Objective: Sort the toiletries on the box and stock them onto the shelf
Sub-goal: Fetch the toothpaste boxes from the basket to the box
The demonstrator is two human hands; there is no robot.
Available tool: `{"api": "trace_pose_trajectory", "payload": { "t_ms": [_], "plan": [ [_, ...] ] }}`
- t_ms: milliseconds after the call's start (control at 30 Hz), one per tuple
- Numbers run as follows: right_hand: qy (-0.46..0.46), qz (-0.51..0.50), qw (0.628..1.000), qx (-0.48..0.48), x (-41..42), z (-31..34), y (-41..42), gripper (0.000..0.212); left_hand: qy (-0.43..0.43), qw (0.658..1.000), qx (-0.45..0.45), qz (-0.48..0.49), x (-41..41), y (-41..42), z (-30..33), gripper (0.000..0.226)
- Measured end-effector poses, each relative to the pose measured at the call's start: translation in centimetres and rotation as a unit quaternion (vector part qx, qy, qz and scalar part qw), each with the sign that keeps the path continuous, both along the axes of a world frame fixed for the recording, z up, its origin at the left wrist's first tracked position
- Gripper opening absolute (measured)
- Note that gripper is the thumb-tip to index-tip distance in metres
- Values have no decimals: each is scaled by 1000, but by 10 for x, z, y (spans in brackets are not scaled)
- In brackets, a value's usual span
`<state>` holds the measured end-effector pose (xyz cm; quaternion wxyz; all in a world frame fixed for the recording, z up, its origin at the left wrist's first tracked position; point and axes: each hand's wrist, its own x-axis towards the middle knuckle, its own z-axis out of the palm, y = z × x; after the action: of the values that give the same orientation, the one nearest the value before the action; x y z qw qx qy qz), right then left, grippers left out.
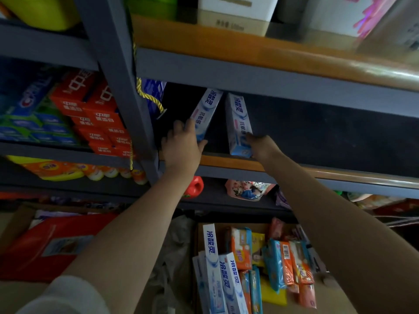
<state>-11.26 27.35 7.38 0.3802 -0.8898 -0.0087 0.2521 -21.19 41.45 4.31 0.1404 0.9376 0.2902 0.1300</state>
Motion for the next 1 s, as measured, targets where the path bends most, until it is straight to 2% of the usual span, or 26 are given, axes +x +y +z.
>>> {"api": "trace_pose_trajectory", "payload": {
  "t_ms": [67,200,333,433,567,633,700,833,933,1000],
  "plan": [
    [2,9,1000,20,-1,-2,4,43,-18,1000,-7,-7,-7,0,-7,50],
    [42,16,994,96,-4,5,15,22,-28,998,11,-50,-15,2,-16,51],
    [-6,62,997,43,-6,-1,26,34,-54,993,18,-101,-29,2,-25,52],
    [-20,107,994,-1,-10,-4,32,35,-57,991,13,-122,-34,4,-25,55],
    [-29,105,994,-14,-12,-9,43,34,-41,991,0,-124,-31,12,-21,59],
    [-47,91,994,-33,-14,-12,48,31,7,990,6,-143,-26,17,-18,60],
    [-63,65,995,-44,-15,-17,53,33,61,987,-28,-147,-20,22,-15,49],
    [-99,63,992,-44,-19,-20,57,33,43,983,-123,-128,-14,31,-2,34],
    [-110,81,990,-38,-28,-19,61,32,65,981,-128,-133,-15,34,6,33],
    [-132,105,985,-45,-34,-21,63,31,84,982,-91,-143,-19,32,7,36]
  ]
}}
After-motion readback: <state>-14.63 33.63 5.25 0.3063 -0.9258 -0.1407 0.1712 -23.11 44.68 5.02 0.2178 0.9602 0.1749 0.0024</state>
